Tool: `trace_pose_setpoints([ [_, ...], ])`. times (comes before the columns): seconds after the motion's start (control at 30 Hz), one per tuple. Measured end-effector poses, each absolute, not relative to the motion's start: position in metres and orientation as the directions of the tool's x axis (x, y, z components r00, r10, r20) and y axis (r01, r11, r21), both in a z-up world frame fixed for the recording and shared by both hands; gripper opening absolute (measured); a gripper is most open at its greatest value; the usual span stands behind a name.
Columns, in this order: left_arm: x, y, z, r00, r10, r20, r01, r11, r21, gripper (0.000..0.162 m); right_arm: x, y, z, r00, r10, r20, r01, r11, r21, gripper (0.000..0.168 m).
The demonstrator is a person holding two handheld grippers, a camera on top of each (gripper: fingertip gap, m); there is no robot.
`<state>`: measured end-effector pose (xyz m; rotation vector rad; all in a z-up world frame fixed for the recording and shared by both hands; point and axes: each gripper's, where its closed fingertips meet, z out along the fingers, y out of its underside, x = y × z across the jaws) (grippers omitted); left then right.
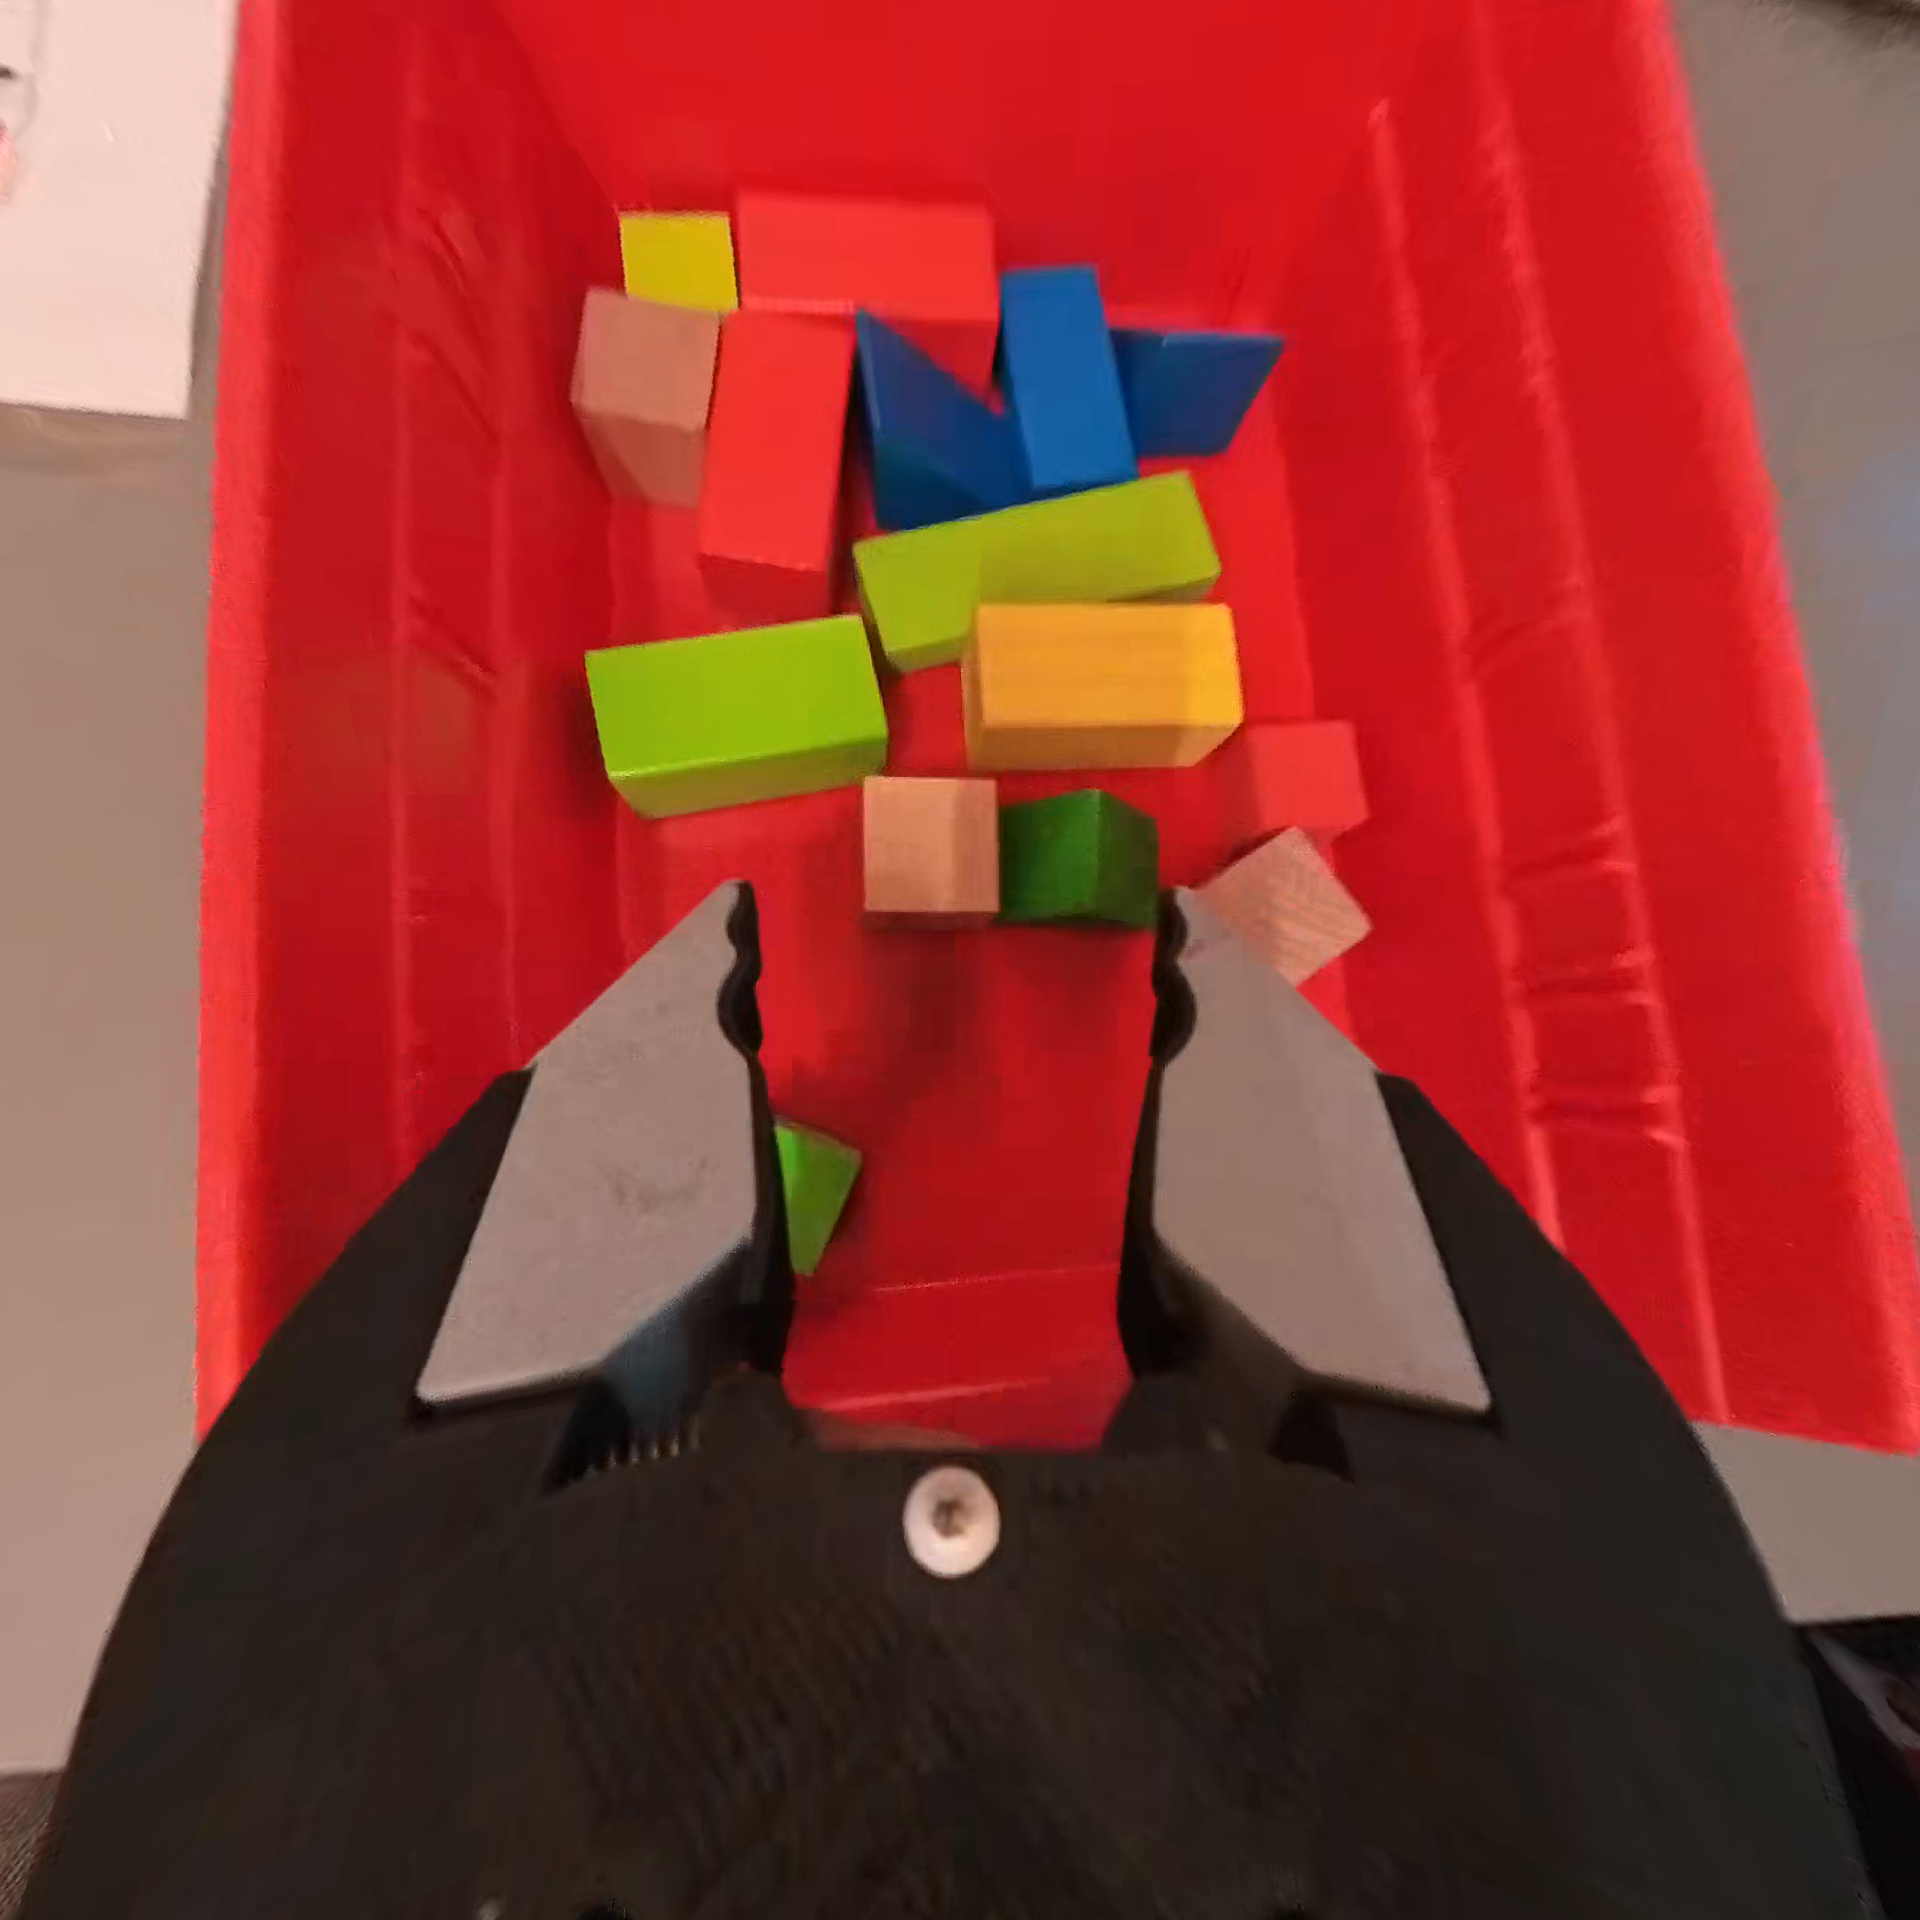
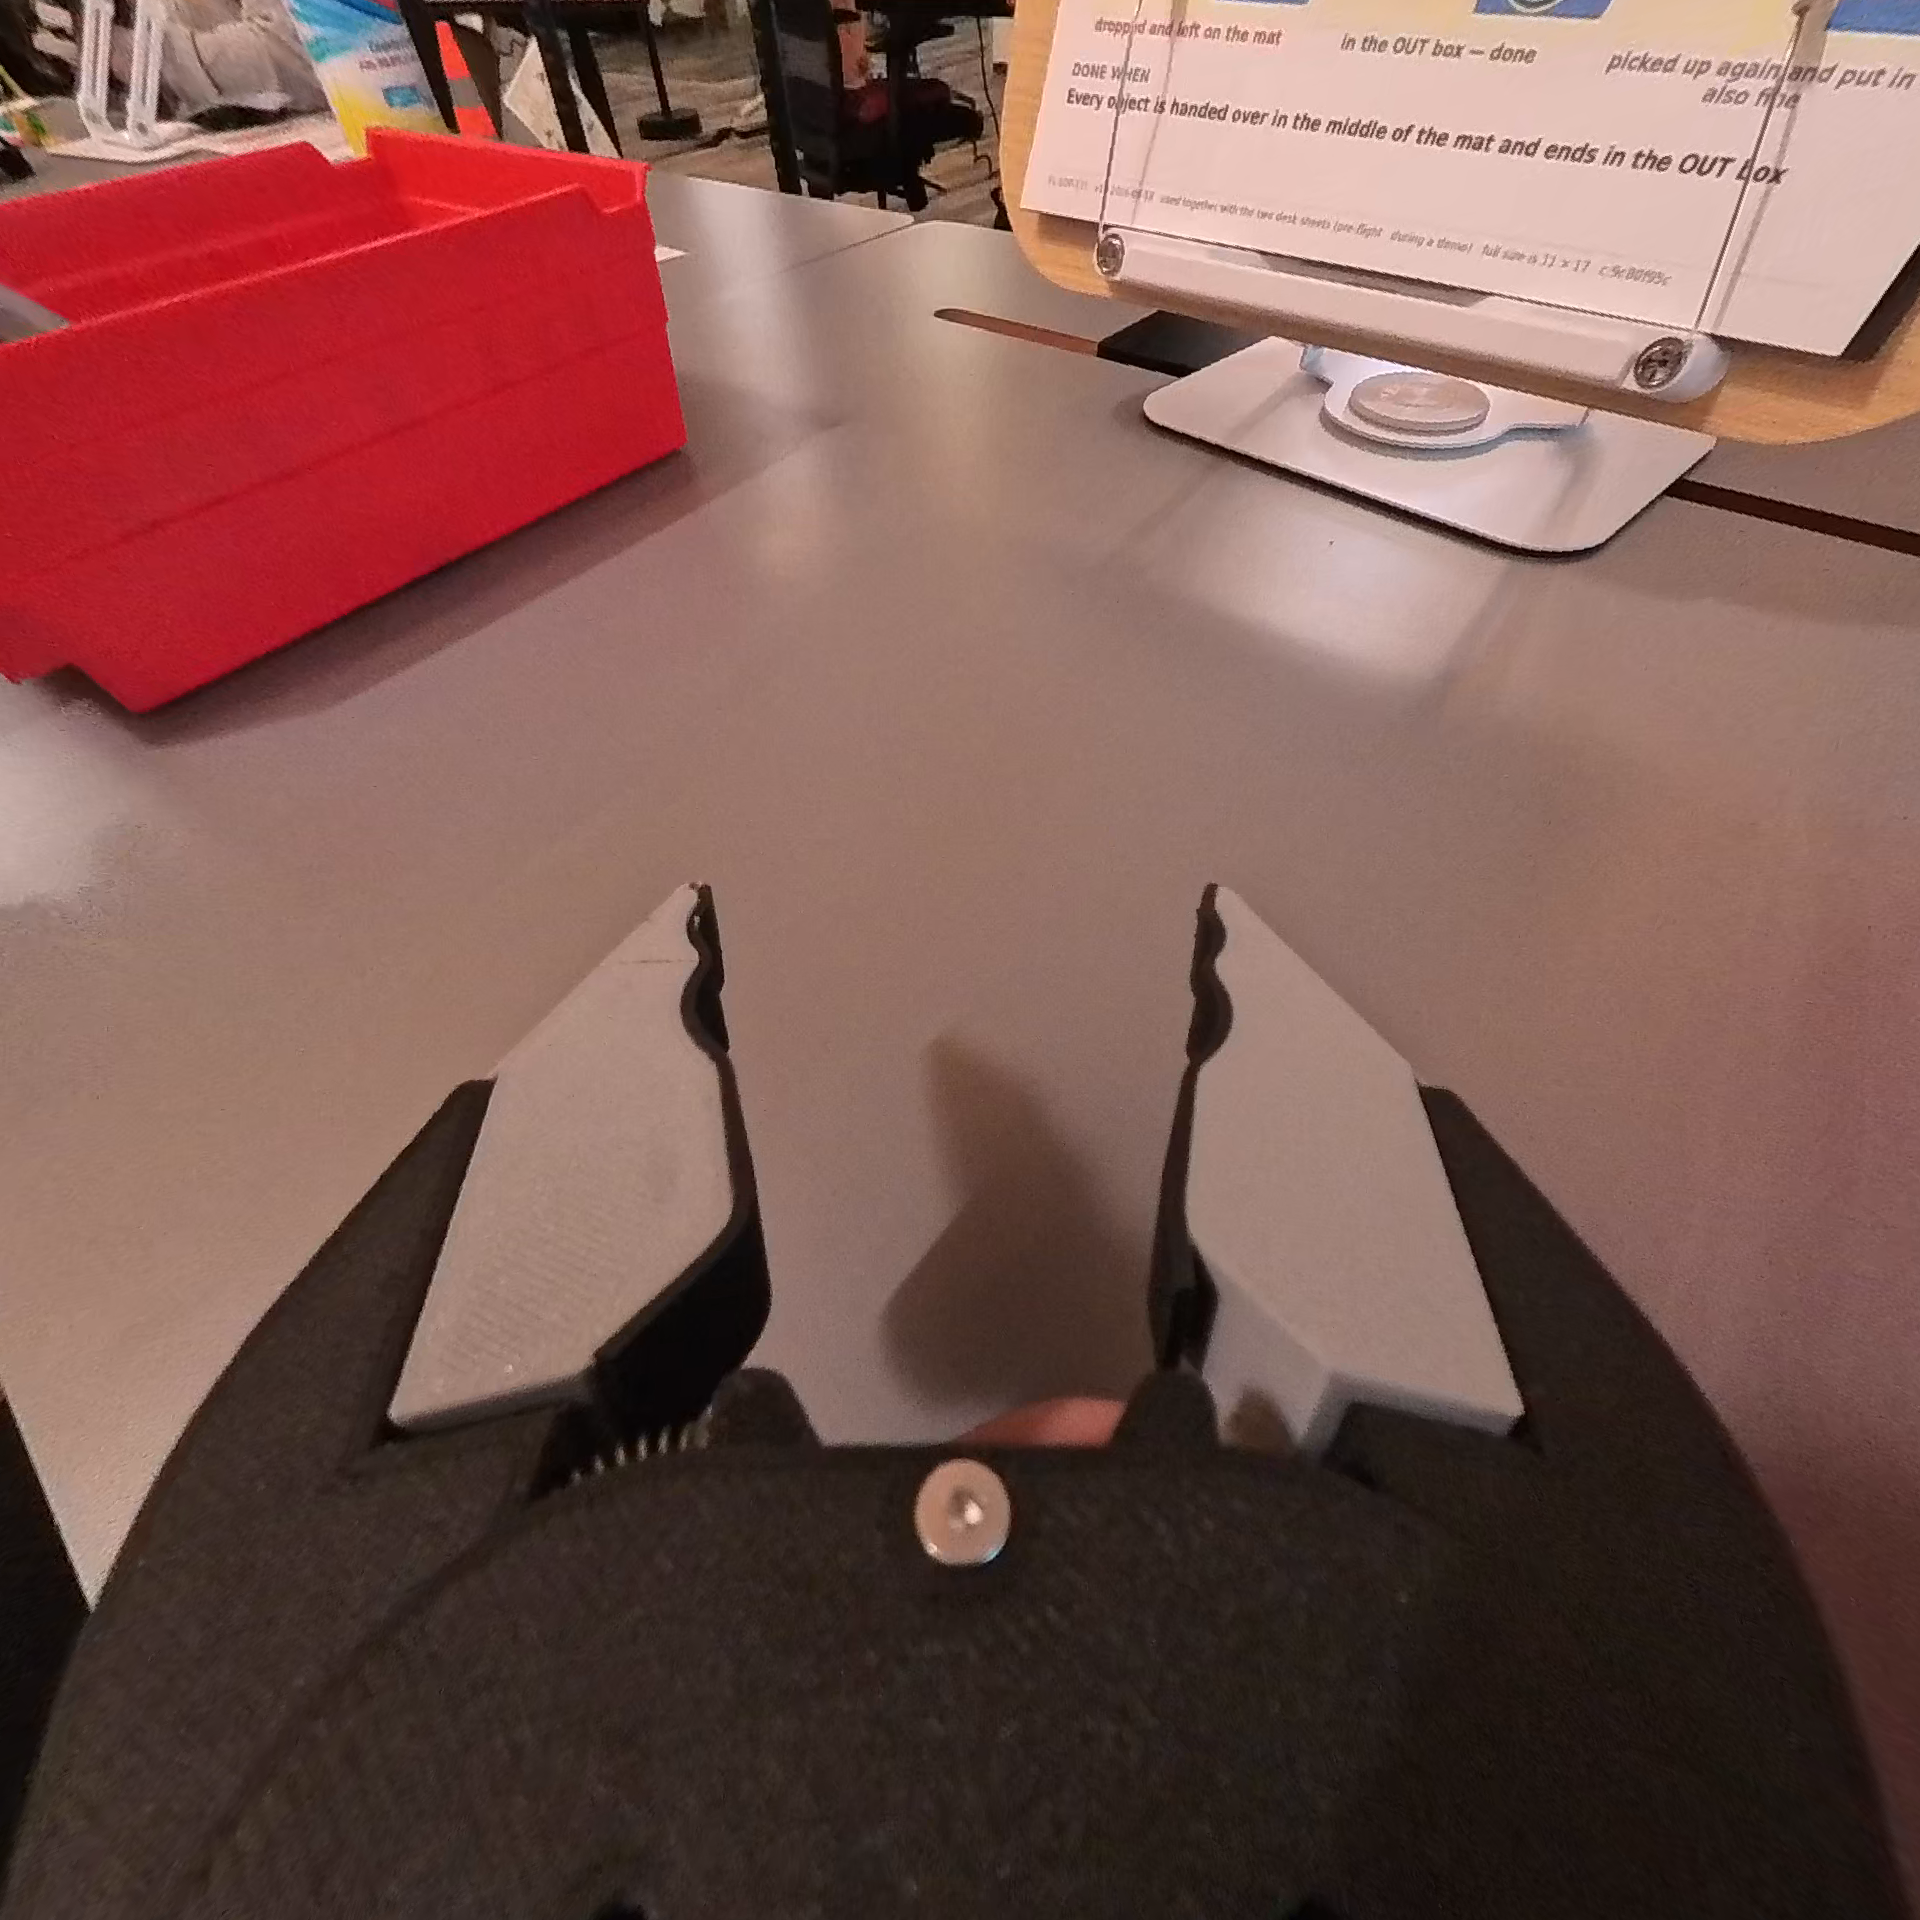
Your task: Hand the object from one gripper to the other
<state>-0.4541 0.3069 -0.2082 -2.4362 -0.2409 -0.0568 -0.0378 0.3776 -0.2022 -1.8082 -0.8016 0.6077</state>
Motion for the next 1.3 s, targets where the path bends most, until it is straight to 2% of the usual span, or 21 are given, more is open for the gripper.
trace_pose_setpoints([
  [0.07, -0.464, 0.307, -0.227, 0.984, 0.174, 0.04, 0.166, -0.806, -0.569, 0.075, -0.038, 0.378, -0.203, 0.65, 0.759, -0.041, 0.244, -0.259, -0.935, 0.089],
  [0.37, -0.473, 0.312, -0.254, 0.981, 0.186, -0.051, 0.139, -0.864, -0.484, 0.053, -0.039, 0.377, -0.203, 0.647, 0.762, -0.036, 0.247, -0.255, -0.935, 0.087],
  [0.43, -0.472, 0.312, -0.254, 0.983, 0.172, -0.07, 0.119, -0.871, -0.477, 0.036, -0.039, 0.377, -0.203, 0.644, 0.764, -0.033, 0.252, -0.253, -0.934, 0.086],
  [0.47, -0.473, 0.31, -0.257, 0.983, 0.164, -0.085, 0.108, -0.883, -0.457, 0.034, -0.04, 0.377, -0.203, 0.643, 0.765, -0.031, 0.255, -0.252, -0.934, 0.086],
  [0.9, -0.471, 0.313, -0.258, 0.984, 0.173, -0.033, 0.141, -0.886, -0.443, 0.033, -0.041, 0.375, -0.204, 0.639, 0.769, -0.015, 0.271, -0.243, -0.931, 0.083],
  [1.07, -0.467, 0.317, -0.247, 0.99, 0.132, -0.052, 0.088, -0.857, -0.508, 0.032, -0.041, 0.375, -0.204, 0.638, 0.77, -0.017, 0.27, -0.244, -0.931, 0.082],
  [1.3, -0.469, 0.321, -0.19, 0.984, 0.158, -0.083, 0.05, -0.692, -0.72, 0.032, -0.042, 0.375, -0.205, 0.635, 0.772, -0.02, 0.271, -0.248, -0.93, 0.081],
])
